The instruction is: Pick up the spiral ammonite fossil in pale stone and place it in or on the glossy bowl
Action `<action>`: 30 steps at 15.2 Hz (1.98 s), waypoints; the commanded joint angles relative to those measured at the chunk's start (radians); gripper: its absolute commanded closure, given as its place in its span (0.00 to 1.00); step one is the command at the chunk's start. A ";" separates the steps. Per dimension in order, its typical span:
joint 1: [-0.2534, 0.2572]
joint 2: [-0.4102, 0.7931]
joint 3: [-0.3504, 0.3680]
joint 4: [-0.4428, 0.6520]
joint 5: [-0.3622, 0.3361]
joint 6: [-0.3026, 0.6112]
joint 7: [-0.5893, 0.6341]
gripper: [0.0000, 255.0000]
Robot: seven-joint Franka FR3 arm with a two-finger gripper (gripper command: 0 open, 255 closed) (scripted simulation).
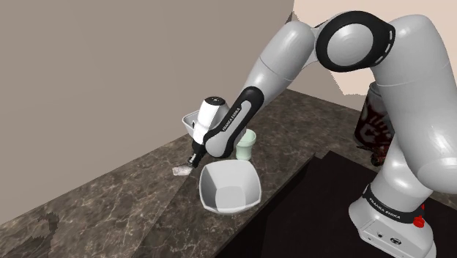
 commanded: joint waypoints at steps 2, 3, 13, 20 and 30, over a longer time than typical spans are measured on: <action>0.000 0.000 0.000 0.000 0.000 0.000 0.000 1.00; 0.000 0.000 0.000 0.000 0.000 0.000 0.000 1.00; 0.035 0.280 0.031 0.590 -0.253 -0.633 -0.430 0.00; 0.037 0.308 0.028 0.601 -0.256 -0.617 -0.429 0.00; 0.037 0.307 0.028 0.600 -0.256 -0.617 -0.429 1.00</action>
